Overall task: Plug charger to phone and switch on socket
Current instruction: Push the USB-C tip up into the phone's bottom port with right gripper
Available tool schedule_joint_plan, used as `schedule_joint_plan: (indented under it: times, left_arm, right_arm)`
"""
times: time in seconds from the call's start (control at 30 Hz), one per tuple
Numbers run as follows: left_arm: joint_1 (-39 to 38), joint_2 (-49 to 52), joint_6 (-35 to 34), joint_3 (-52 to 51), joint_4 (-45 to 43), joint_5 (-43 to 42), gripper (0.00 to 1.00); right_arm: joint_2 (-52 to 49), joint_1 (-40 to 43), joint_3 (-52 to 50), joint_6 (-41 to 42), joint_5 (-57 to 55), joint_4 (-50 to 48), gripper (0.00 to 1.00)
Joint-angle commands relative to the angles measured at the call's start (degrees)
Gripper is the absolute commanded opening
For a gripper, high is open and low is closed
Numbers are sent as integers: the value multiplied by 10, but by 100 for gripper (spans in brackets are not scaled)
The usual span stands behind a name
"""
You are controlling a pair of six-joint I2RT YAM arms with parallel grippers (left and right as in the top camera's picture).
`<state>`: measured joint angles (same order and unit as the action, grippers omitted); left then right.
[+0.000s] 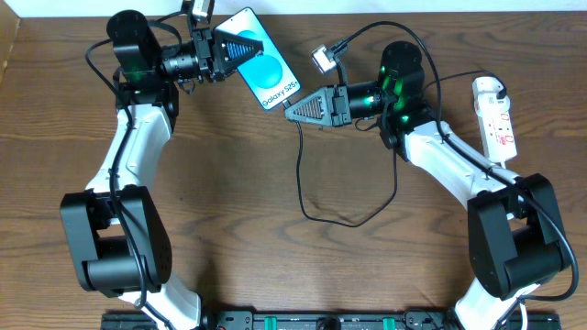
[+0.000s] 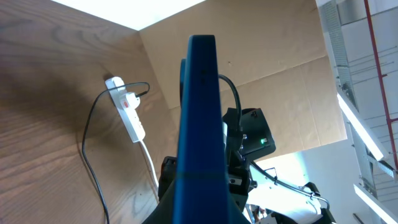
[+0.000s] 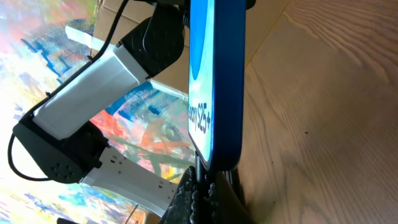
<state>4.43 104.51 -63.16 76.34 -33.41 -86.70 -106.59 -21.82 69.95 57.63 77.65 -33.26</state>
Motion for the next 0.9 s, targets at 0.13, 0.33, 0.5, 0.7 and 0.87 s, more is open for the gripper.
schedule_joint_plan:
  times: [0.13, 0.33, 0.5, 0.7, 0.87]
  left_arm:
    - [-7, -8, 8, 7, 3, -34, 7]
    - [-19, -8, 7, 7, 3, -34, 7]
    - [-20, -8, 3, 7, 3, -33, 7]
    - [-20, -8, 4, 7, 3, -33, 7]
    - [-21, -8, 3, 7, 3, -33, 7]
  right_arm:
    - [11, 5, 5, -16, -58, -5, 1]
    - [5, 0, 19, -19, -100, -26, 1]
    - [5, 7, 21, -10, -80, -38, 1]
    - [5, 12, 21, -4, -57, -38, 1]
    - [5, 7, 21, -4, -55, -38, 1]
